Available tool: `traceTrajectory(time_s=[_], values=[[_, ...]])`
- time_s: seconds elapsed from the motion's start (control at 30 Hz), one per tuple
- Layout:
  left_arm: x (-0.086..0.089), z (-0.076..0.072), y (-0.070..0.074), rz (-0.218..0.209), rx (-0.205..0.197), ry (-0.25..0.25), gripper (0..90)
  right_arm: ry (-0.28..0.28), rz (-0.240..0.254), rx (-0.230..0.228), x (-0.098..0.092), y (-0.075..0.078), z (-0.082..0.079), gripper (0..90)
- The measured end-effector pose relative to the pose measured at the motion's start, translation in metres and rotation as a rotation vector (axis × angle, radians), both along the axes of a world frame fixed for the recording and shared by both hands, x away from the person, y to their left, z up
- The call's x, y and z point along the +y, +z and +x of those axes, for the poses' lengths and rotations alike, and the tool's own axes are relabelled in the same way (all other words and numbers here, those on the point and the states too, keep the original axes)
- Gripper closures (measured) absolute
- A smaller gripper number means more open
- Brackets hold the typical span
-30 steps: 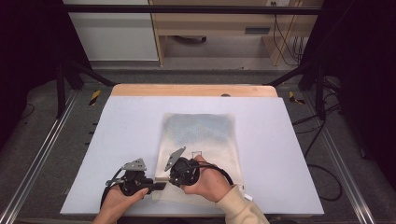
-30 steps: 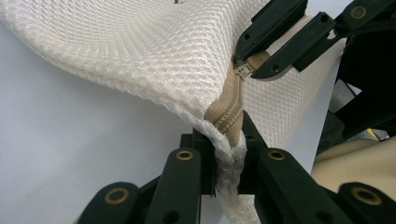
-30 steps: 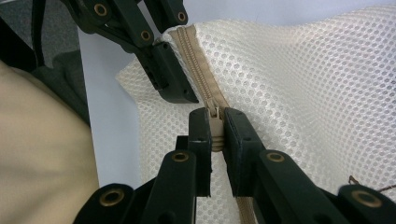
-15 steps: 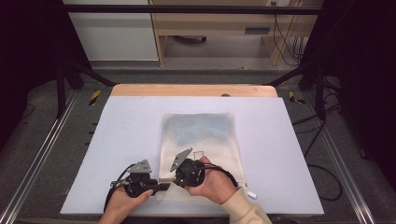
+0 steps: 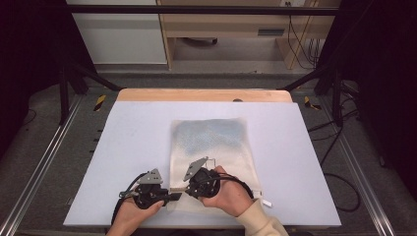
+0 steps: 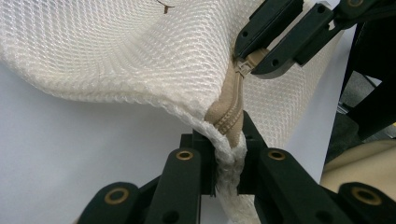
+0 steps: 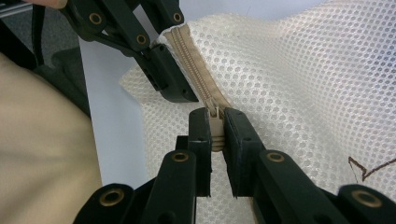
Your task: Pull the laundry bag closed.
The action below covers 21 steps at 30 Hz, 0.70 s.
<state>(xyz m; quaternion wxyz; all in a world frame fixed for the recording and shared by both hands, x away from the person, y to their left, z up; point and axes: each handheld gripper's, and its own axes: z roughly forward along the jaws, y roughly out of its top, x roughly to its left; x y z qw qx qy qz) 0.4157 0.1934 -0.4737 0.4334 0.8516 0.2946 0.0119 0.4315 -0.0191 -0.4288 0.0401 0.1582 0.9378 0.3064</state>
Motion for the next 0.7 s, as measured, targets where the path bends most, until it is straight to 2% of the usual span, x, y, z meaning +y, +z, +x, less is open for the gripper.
traceTrajectory(time_s=[0.07, 0.2, 0.57, 0.7], values=[[0.000, -0.001, 0.001, 0.003, -0.019, 0.009, 82.3, 0.000, 0.001, -0.002, -0.001, 0.000, 0.000, 82.1], [-0.001, -0.001, 0.002, -0.002, -0.025, 0.004, 82.3, -0.003, 0.007, -0.002, -0.003, 0.001, -0.001, 82.1], [-0.002, -0.002, 0.002, -0.007, -0.027, 0.001, 82.2, -0.025, -0.003, 0.006, -0.012, 0.000, 0.000, 82.0], [-0.001, -0.002, 0.002, -0.010, -0.027, 0.002, 82.2, -0.034, 0.007, 0.004, -0.015, 0.000, -0.001, 82.0]])
